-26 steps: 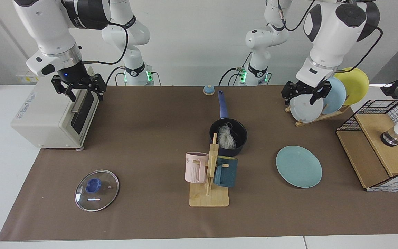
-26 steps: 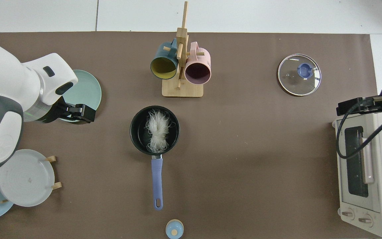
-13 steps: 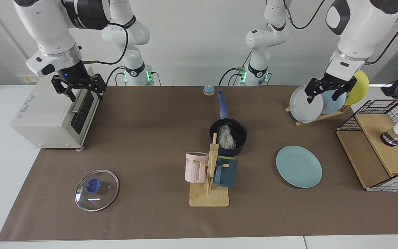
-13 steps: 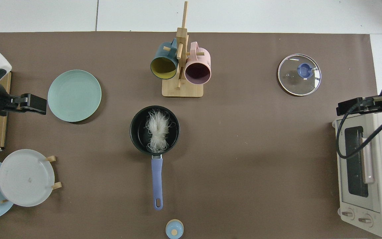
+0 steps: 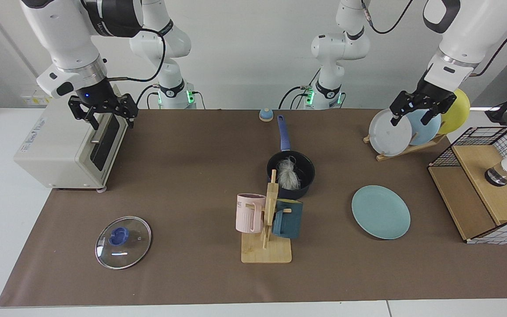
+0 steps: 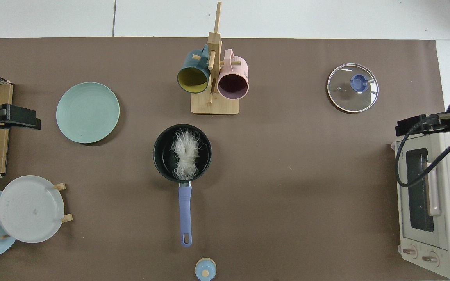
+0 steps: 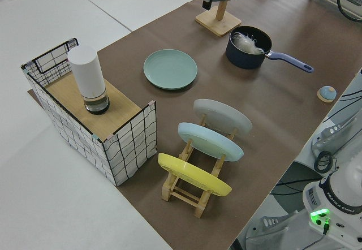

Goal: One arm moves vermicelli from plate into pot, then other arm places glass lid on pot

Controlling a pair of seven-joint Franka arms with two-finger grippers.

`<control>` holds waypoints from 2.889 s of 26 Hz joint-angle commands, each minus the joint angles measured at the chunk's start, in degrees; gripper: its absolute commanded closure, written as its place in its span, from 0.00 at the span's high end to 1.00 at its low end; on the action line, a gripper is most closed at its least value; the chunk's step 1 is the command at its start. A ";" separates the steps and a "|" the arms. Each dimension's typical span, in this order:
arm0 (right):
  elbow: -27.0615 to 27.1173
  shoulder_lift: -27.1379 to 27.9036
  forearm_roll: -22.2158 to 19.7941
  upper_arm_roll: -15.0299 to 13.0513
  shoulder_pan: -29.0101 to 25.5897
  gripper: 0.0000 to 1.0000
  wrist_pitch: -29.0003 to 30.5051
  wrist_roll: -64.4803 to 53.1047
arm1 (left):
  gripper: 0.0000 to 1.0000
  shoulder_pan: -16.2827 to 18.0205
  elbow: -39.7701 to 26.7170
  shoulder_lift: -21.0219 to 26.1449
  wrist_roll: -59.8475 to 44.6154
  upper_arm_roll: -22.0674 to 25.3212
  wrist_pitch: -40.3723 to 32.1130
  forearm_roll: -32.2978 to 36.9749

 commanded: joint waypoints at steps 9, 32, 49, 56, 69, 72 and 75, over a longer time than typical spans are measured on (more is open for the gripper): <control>0.25 -0.86 0.80 -0.27 -0.50 1.00 -0.43 -0.30 | 1.00 -0.96 -0.93 -1.19 2.90 1.62 2.18 2.79; 11.03 6.67 -0.51 -0.88 -1.03 0.99 -6.14 -0.82 | 1.00 -1.32 -1.02 -1.28 3.61 1.00 1.92 2.52; 28.82 31.47 -2.18 -1.06 -1.20 0.99 2.29 -1.26 | 1.00 -1.31 -1.02 -1.28 3.60 1.00 1.92 2.52; 27.59 32.97 -1.48 -0.62 -3.93 0.99 3.35 -1.96 | 1.00 -1.31 -1.02 -1.28 3.60 1.00 1.92 2.61; 26.80 32.89 -1.91 -0.62 -3.05 0.99 5.19 -2.14 | 1.00 -1.31 -1.02 -1.28 3.60 1.00 1.92 2.61; 26.80 32.97 -2.01 -0.62 -3.31 0.99 5.37 -2.41 | 1.00 -1.31 -1.02 -1.28 3.61 1.00 1.92 2.61; 26.71 33.41 -2.01 -0.62 -3.75 0.99 5.63 -2.58 | 1.00 -1.31 -1.02 -1.28 3.60 1.00 1.92 2.61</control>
